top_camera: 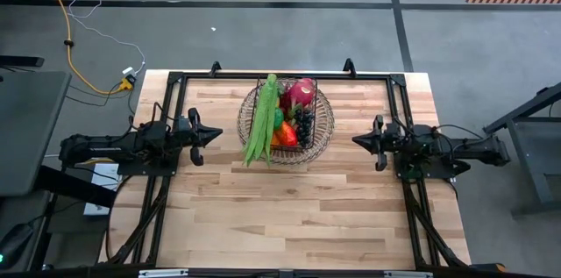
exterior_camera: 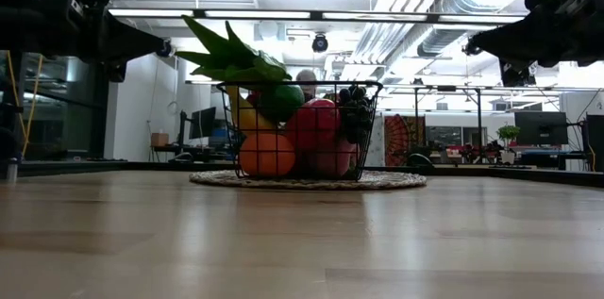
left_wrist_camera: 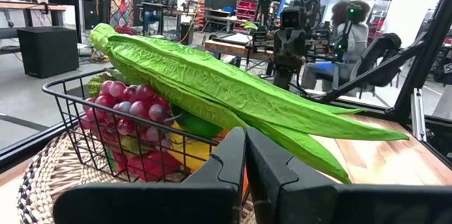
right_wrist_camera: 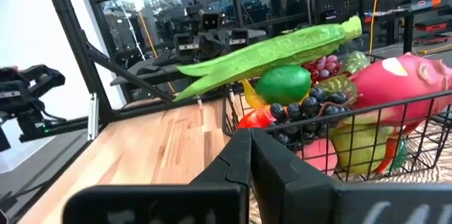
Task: Build produce basket
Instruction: Return to Home Position
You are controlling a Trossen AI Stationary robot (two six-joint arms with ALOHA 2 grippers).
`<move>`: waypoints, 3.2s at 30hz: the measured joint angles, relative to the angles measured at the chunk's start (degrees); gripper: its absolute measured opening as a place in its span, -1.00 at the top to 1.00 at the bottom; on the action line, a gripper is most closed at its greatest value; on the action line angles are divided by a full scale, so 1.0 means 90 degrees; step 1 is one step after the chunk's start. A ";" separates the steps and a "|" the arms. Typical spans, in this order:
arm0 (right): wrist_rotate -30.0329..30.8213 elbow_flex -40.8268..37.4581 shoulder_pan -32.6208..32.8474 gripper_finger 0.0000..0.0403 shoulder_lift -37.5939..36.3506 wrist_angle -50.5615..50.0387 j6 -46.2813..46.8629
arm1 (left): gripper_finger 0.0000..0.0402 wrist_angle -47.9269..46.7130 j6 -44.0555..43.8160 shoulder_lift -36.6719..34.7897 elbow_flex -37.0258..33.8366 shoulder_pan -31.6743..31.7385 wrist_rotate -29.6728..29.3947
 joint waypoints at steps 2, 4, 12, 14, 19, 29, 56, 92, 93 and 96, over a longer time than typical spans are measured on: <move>0.0005 0.0000 0.0000 1.00 -0.0002 -0.0007 -0.0002 | 0.98 -0.0006 0.0000 -0.0061 0.0000 0.0000 0.0000; 0.0002 0.0000 0.0000 1.00 0.0000 -0.0006 0.0000 | 0.98 -0.0007 0.0000 -0.0204 0.0000 0.0000 0.0000; 0.0014 -0.0001 0.0000 1.00 0.0000 0.0000 0.0000 | 0.98 0.0510 0.0002 -0.0520 0.0015 -0.0008 -0.0005; 0.0019 -0.0002 0.0000 1.00 0.0000 0.0000 0.0000 | 0.98 0.0492 0.0002 -0.0512 0.0005 -0.0008 -0.0005; 0.0017 -0.0002 0.0000 1.00 0.0000 0.0002 -0.0001 | 0.98 0.0480 0.0002 -0.0512 0.0007 -0.0008 -0.0002; 0.0017 -0.0005 -0.0002 1.00 0.0036 0.0009 0.0000 | 0.98 0.0506 0.0002 -0.0520 0.0007 -0.0005 -0.0003; 0.0000 -0.0010 0.0000 1.00 0.0039 0.0017 -0.0001 | 0.98 -0.0404 0.0219 -0.0512 -0.0002 -0.1299 0.0920; 0.0019 -0.0012 -0.0002 1.00 0.0039 0.0017 -0.0002 | 0.98 -0.0374 0.0503 -0.0476 -0.0002 -0.1764 0.1141; 0.0019 -0.0012 0.0000 1.00 0.0039 0.0017 -0.0002 | 0.98 -0.0374 0.0503 -0.0476 -0.0002 -0.1764 0.1141; 0.0019 -0.0012 -0.0002 1.00 0.0039 0.0017 -0.0001 | 0.98 -0.0374 0.0503 -0.0476 -0.0002 -0.1764 0.1141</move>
